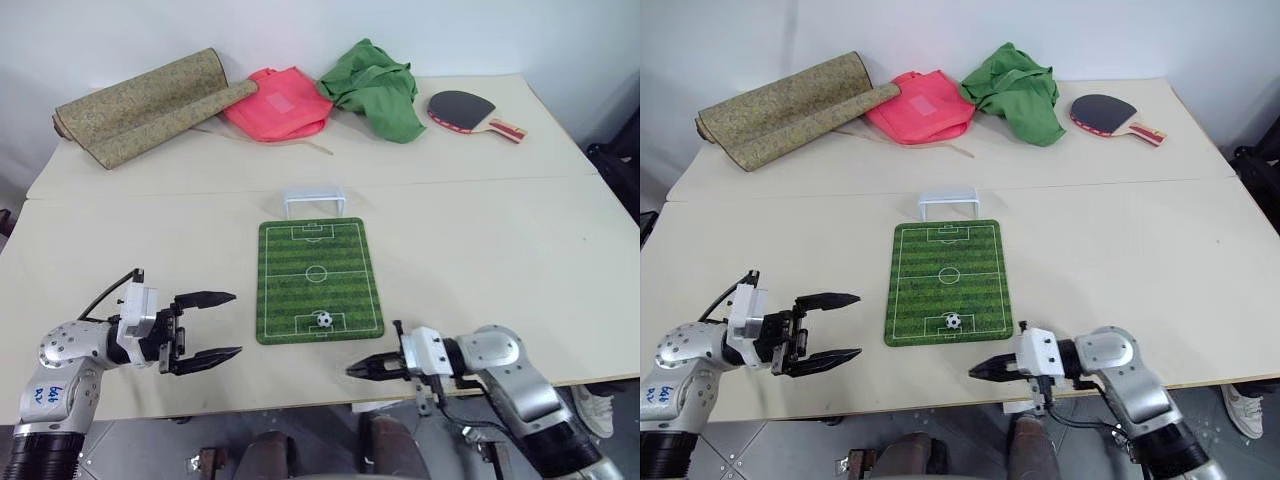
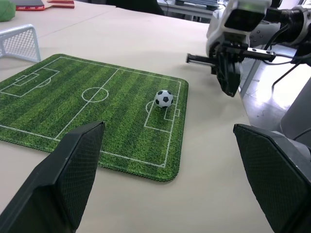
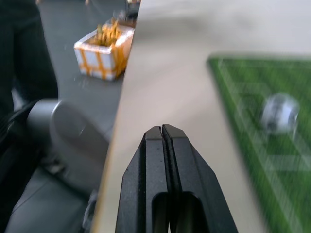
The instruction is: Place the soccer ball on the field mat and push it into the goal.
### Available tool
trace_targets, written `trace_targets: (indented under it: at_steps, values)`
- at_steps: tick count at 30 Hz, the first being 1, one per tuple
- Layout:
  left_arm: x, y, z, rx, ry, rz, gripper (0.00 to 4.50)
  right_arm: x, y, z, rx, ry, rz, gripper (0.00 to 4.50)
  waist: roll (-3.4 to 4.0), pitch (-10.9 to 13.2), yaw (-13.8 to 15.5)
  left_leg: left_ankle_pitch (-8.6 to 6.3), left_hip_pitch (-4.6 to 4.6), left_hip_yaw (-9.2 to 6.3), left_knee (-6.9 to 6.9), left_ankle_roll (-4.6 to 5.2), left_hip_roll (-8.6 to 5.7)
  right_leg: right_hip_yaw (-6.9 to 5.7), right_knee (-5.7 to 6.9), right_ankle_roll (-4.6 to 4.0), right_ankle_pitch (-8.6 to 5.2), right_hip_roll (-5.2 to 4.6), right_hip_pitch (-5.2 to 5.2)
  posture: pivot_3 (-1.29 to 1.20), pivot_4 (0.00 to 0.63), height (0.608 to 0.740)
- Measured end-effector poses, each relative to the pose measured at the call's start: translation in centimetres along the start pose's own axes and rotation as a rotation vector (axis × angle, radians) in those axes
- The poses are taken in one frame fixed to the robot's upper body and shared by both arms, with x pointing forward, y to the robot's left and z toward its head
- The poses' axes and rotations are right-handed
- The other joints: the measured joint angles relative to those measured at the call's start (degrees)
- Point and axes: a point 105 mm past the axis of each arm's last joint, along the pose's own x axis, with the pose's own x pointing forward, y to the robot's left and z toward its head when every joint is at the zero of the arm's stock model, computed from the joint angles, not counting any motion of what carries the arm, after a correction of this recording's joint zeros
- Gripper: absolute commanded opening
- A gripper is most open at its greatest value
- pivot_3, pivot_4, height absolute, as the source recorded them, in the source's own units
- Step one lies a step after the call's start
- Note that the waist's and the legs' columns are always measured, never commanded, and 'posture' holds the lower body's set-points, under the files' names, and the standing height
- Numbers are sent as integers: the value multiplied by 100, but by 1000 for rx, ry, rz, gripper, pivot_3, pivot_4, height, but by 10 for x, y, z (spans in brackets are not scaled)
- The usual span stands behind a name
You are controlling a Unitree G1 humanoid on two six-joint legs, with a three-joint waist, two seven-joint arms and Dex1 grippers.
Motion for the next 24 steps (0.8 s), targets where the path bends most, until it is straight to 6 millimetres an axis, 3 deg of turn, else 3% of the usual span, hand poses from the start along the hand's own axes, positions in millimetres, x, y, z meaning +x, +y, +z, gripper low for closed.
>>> trace_targets:
  at_steps: [8,17,19,24]
  values:
    - [0,-4,-6,-25,8,36,4500,16,-12,-15,79,80,-17,40,0,0,9,0,-5,-7,-1,0,0,-6,-3,0,0,0,0,0,150,740]
    - [4,-6,-4,-16,10,68,4500,27,-47,-6,42,99,-57,40,0,0,-5,0,-2,-7,-1,0,0,-4,1,-1,-1,0,-2,0,150,740]
    - [4,-5,-6,-30,9,89,4500,27,-63,-4,45,108,-82,40,1,1,-11,0,-4,-6,0,0,-1,-4,0,-2,-1,0,-2,0,150,740]
    - [5,3,-9,-80,-18,190,4500,9,-129,19,-15,111,-282,40,1,0,-6,1,-5,-19,-2,-2,3,-16,5,-9,-5,0,-2,0,150,740]
